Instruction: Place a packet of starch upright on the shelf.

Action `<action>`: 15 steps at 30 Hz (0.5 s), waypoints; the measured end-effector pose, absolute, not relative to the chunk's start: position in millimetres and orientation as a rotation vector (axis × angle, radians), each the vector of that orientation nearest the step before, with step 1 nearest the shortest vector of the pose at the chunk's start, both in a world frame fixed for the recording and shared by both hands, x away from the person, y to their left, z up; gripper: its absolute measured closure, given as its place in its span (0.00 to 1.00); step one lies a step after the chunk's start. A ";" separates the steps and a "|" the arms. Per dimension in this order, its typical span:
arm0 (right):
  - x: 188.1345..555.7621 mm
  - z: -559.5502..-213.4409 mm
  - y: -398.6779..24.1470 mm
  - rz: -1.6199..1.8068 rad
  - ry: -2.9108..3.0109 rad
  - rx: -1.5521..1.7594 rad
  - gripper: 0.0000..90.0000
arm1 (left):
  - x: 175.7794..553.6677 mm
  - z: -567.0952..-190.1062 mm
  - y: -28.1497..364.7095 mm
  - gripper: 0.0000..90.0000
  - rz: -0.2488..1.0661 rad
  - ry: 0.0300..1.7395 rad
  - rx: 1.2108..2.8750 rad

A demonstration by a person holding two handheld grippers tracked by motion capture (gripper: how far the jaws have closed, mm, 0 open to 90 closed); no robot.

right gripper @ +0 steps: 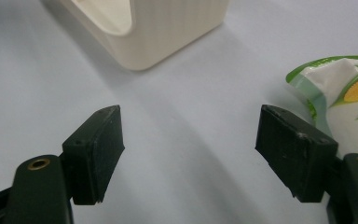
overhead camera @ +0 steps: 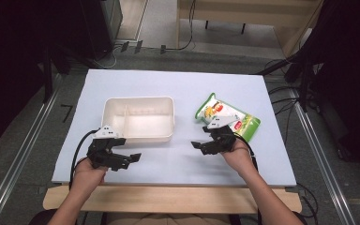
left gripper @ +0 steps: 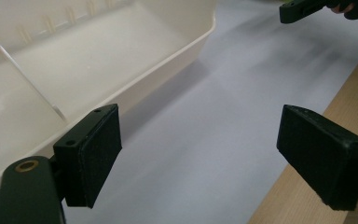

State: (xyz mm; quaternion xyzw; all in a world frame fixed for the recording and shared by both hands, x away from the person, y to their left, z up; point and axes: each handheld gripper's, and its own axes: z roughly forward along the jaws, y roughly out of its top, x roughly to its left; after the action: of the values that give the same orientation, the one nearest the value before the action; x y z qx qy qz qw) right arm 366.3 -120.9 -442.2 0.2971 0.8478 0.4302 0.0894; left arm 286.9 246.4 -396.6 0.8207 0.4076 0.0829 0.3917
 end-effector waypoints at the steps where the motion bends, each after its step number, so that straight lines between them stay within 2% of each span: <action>1: 367.2 -441.5 -121.0 1.293 2.533 0.903 0.24 | 287.0 -396.7 246.5 0.16 0.210 1.037 2.081; 5: 369.2 -440.2 -120.4 1.289 2.542 1.009 0.23 | 287.3 -396.5 247.2 0.16 0.207 1.038 2.072; 15: 370.0 -440.4 -117.1 1.269 2.533 1.037 0.23 | 286.6 -395.8 247.6 0.16 0.209 1.039 2.073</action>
State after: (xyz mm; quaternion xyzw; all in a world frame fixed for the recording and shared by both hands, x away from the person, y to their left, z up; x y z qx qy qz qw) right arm 370.0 -117.1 -440.4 0.3431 0.8379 0.4199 0.0621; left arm 286.6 247.6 -395.8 0.8179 0.4098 0.0824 0.3954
